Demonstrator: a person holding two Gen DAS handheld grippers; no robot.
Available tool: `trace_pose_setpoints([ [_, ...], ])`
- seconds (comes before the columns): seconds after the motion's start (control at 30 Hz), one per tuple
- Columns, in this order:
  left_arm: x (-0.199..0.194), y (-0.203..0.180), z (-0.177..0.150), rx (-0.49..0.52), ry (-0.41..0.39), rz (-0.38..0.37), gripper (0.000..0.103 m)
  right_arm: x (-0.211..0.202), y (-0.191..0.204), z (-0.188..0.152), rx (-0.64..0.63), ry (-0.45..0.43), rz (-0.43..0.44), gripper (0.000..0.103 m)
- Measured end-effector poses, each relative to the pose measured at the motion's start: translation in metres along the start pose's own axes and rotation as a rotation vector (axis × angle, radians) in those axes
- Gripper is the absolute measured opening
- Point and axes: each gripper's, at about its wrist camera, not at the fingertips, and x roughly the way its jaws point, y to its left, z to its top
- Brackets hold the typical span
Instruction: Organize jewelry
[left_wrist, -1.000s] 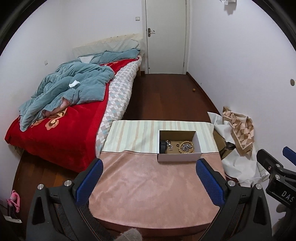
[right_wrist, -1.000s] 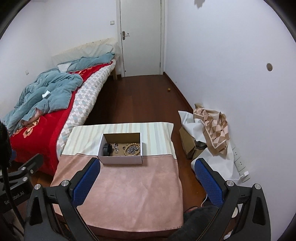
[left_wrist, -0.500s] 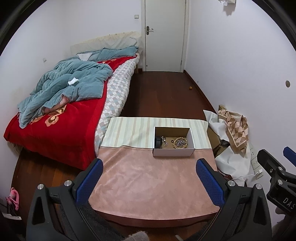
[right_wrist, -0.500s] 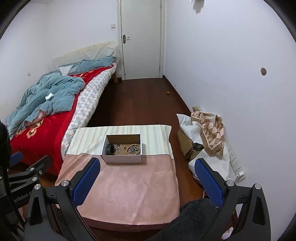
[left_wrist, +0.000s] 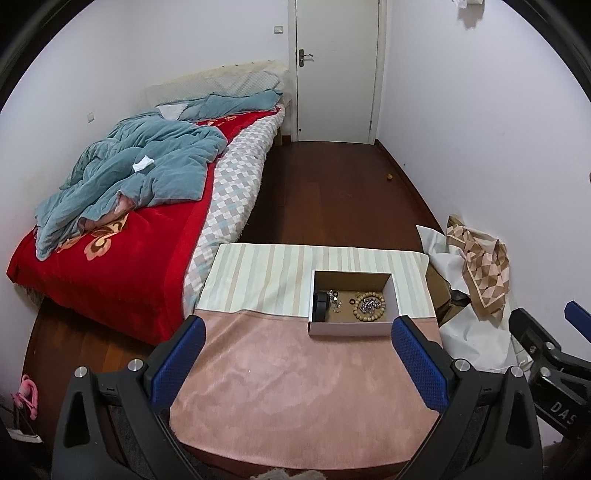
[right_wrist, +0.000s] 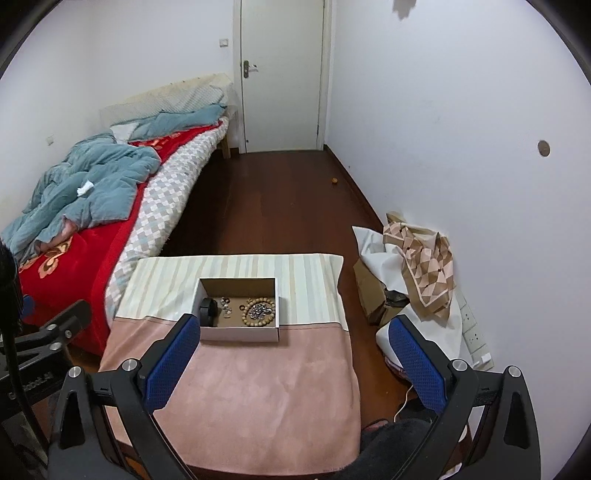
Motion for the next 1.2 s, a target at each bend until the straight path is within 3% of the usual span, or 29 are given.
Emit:
trace_pose_setpoints([
  [0.6,0.06,-0.016,0.009,0.005,0.089,0.024,0.103,0.076,-0.001,0.016,-0.006,0.094,-0.035,0.103],
  [1.2,0.069,-0.017,0.008,0.006,0.099,0.039,0.103,0.086,0.001,0.013,-0.025,0.12,-0.034,0.103],
])
